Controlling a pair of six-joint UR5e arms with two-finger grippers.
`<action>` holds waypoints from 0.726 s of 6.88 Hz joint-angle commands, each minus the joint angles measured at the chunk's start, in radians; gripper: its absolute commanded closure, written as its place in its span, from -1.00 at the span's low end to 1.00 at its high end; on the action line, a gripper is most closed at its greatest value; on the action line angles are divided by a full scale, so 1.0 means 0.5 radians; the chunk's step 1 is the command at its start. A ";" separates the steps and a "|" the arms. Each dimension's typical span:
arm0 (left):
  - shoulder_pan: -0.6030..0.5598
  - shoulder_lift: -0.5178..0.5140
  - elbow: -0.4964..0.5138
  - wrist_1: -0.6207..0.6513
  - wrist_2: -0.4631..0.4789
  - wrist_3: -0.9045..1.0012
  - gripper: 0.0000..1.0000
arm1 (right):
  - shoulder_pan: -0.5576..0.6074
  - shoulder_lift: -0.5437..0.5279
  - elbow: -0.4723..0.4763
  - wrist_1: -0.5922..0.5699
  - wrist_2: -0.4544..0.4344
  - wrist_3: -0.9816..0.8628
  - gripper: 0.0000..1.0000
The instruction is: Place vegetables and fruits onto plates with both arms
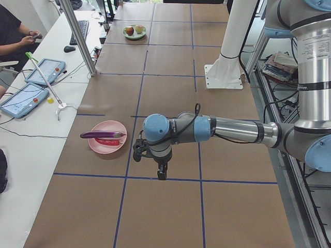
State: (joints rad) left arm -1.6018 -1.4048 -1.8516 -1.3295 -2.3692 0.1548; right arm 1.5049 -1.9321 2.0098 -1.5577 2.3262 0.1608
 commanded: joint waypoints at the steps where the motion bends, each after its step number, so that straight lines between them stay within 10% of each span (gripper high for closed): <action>1: -0.002 -0.004 -0.015 0.008 0.014 -0.003 -1.00 | 0.003 -0.056 -0.004 0.008 0.063 -0.069 -1.00; 5: 0.007 0.002 -0.006 0.014 0.020 0.000 -1.00 | 0.040 -0.063 -0.019 -0.008 0.106 -0.263 -1.00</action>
State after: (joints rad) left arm -1.6002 -1.4049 -1.8561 -1.3224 -2.3605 0.1549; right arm 1.5196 -1.9655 2.0001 -1.5589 2.3845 0.0645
